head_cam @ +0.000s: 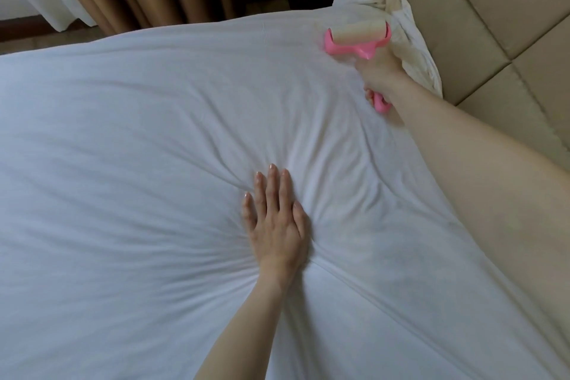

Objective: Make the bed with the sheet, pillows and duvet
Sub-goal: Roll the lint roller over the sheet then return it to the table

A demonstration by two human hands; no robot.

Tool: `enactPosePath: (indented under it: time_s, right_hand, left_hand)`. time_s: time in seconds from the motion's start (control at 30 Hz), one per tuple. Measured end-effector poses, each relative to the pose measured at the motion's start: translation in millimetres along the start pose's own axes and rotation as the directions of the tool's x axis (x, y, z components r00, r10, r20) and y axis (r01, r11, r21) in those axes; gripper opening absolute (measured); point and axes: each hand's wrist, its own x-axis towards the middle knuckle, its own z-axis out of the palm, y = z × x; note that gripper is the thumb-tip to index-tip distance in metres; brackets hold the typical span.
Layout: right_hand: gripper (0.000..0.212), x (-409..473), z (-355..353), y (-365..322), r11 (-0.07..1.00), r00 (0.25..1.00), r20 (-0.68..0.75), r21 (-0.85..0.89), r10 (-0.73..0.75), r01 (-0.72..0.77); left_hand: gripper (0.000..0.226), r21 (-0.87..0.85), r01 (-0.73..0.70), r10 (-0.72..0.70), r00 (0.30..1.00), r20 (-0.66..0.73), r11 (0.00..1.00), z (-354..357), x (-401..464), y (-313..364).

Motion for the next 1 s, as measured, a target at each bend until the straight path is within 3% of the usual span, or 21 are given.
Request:
enactPosePath:
  time_s: [0.5, 0.73, 1.0]
  right_hand:
    - [0.017, -126, -5, 104, 0.998, 0.999, -0.043, 0.065, -0.015, 0.018]
    - [0.022, -204, 3, 152, 0.995, 0.998, -0.066, 0.096, 0.013, -0.007]
    - [0.024, -323, 2, 218, 0.995, 0.995, -0.033, -0.004, 0.097, -0.097]
  left_hand:
    - [0.062, -0.024, -0.010, 0.011, 1.000, 0.027, 1.000, -11, 0, 3]
    - [0.054, -0.046, -0.023, 0.029, 0.991, 0.130, 0.999, -31, -9, 5]
    - [0.065, 0.019, -0.068, 0.061, 0.965, 0.257, 0.998, -60, -154, 3]
